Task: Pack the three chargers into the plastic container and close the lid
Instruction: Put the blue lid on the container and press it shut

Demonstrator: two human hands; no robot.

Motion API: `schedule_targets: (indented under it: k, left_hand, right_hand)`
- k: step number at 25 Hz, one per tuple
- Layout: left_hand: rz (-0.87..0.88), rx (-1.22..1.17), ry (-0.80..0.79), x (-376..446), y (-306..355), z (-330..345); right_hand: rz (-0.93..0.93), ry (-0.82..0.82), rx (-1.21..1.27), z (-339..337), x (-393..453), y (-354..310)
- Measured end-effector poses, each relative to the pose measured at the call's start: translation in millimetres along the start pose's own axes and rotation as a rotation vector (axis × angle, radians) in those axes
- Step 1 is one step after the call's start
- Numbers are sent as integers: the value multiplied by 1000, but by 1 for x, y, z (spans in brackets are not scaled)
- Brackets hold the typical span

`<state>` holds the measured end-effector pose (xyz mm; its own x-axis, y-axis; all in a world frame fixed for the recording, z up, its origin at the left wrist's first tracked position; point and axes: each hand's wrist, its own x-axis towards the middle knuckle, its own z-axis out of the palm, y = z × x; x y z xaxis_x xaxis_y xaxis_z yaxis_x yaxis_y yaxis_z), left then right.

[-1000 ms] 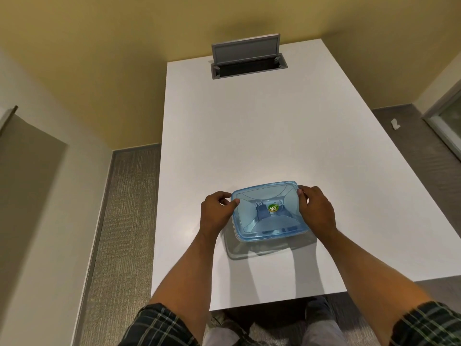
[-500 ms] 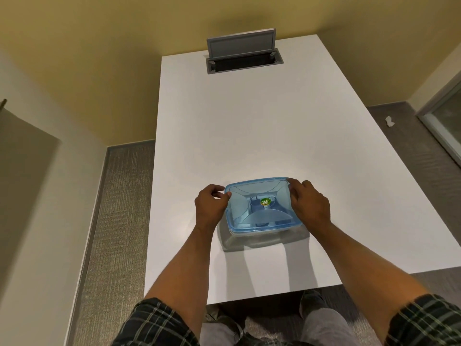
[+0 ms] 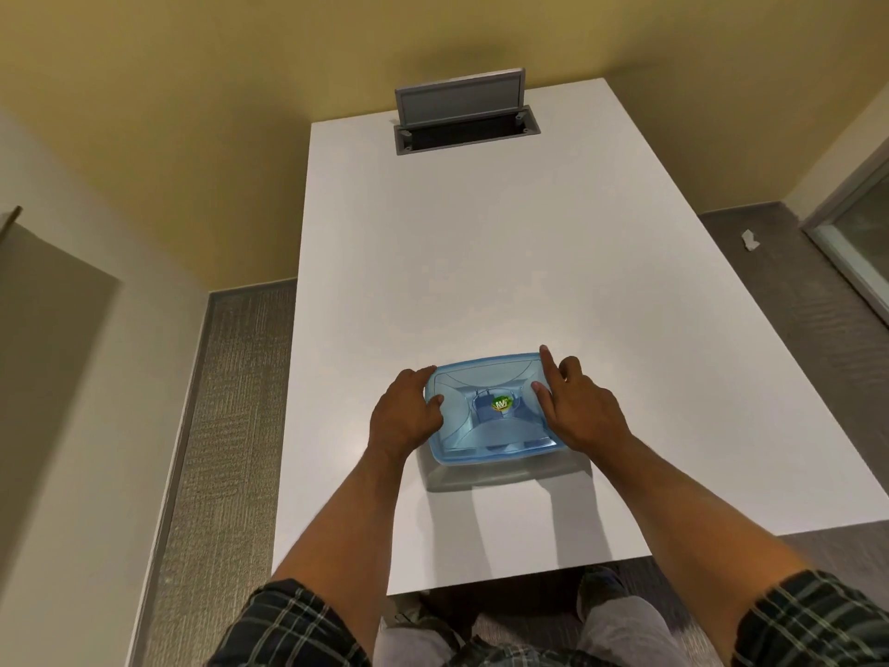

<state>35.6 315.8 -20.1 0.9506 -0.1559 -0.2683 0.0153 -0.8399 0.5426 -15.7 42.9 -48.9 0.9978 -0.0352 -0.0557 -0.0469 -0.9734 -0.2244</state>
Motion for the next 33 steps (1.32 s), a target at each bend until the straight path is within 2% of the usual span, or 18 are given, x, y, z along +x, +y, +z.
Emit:
schedule_targets:
  k: [4,8,12,15,22,26,30,33]
  left_hand:
    - [63,189,-211,4,4,-8]
    - [96,384,-384,9,12,-21]
    - [123,535,-392,13,21,-25]
    - [147,579,-390,11,28,-25]
    - [180,643,-342,9,31,-23]
    - [178,641,-332,8,28,-22]
    - [180,670,-317,10,29,-22]
    - [189,670,-314,10,29,-23]
  right_hand:
    - [-67,-68,62,0,7,1]
    - [-84,-289,206,-8,15,7]
    - [-174,-586,261,-33,33,23]
    - [-225,-726,184,-50,44,27]
    - [-273,-792,-37,-64,57,20]
    - [-301,-786,-75,-65,58,20]
    - [-309,-778,1,-61,57,27]
    - [-300,-780,161,-56,53,36]
